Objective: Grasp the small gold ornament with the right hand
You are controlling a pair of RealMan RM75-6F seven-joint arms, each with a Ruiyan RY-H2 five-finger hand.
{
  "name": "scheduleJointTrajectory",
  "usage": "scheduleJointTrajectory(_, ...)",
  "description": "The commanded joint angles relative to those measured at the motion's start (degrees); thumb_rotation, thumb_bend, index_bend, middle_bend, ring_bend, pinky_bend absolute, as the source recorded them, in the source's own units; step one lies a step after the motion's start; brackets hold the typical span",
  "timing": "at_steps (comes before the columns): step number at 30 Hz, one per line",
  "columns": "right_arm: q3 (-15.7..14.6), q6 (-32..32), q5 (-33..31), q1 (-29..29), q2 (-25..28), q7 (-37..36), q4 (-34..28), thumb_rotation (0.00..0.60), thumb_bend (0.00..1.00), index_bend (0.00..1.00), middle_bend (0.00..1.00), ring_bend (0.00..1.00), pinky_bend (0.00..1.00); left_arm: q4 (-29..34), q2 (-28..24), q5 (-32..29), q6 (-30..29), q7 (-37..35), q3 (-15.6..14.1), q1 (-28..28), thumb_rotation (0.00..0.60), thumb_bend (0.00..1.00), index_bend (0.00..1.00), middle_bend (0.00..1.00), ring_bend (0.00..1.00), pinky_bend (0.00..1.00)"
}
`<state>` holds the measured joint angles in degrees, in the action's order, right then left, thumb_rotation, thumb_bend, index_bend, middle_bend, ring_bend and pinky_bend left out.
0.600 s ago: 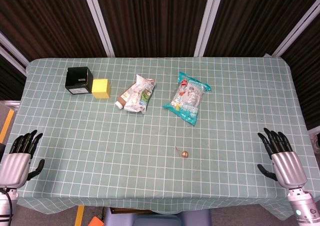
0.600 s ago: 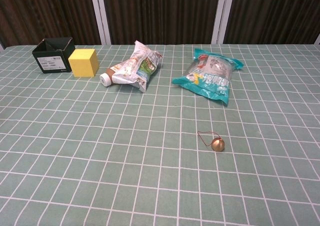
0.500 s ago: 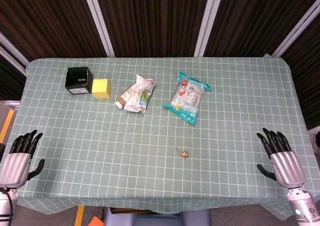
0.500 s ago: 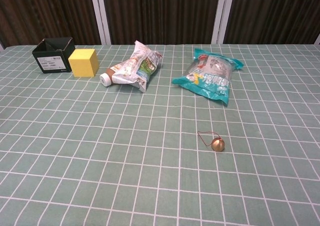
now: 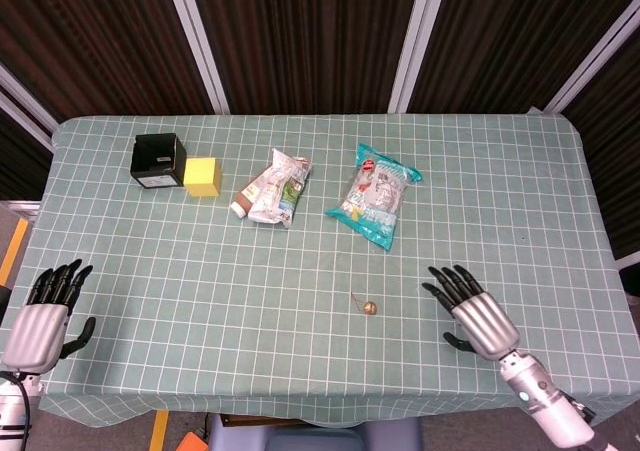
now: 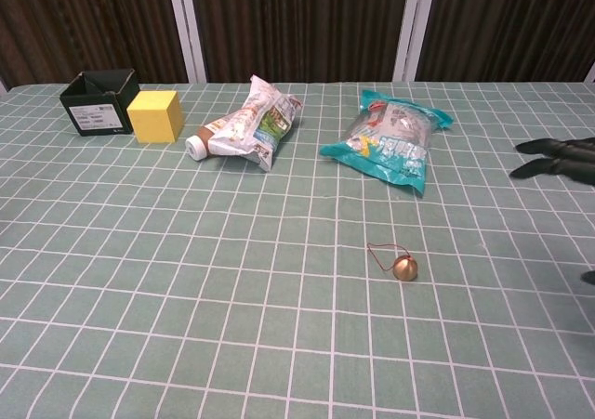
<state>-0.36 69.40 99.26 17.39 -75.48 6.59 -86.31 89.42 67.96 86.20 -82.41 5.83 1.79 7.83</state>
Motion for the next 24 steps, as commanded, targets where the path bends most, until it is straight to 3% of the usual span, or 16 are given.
scheduleJointTrajectory(1,1.72,-3.54,-0.07,4.01,-5.78,2.12,2.10,0.600,0.32,0.43,0.00,0.00,0.00,0.15,-0.27,-0.25,0.38,-0.64,0.00,0.08,0.600,0.42,0.00,0.00,0.00,0.06)
scheduleJointTrajectory(6,3.45,-6.33,-1.50,7.23,-11.70,5.58,5.32,0.600,0.35,0.56,0.02,0.00,0.00,0.27,-0.74,-0.02,0.64,-1.30,-0.14,0.23,0.600,0.42,0.00,0.00,0.00,0.06)
scheduleJointTrajectory(13,5.39,-8.96,-5.47,9.88,-17.12,8.08,9.57,0.600,0.38,0.60,0.04,0.00,0.00,0.34,-1.33,-0.51,1.31,-2.15,-0.22,0.34,0.600,0.42,0.00,0.00,0.00,0.07)
scheduleJointTrajectory(24,5.23,-9.73,-8.22,11.75,-19.41,6.87,12.35,0.600,0.41,0.65,0.07,0.00,0.00,0.59,-1.65,-0.96,1.49,-1.91,-0.27,0.27,0.600,0.42,0.00,0.00,0.00,0.07)
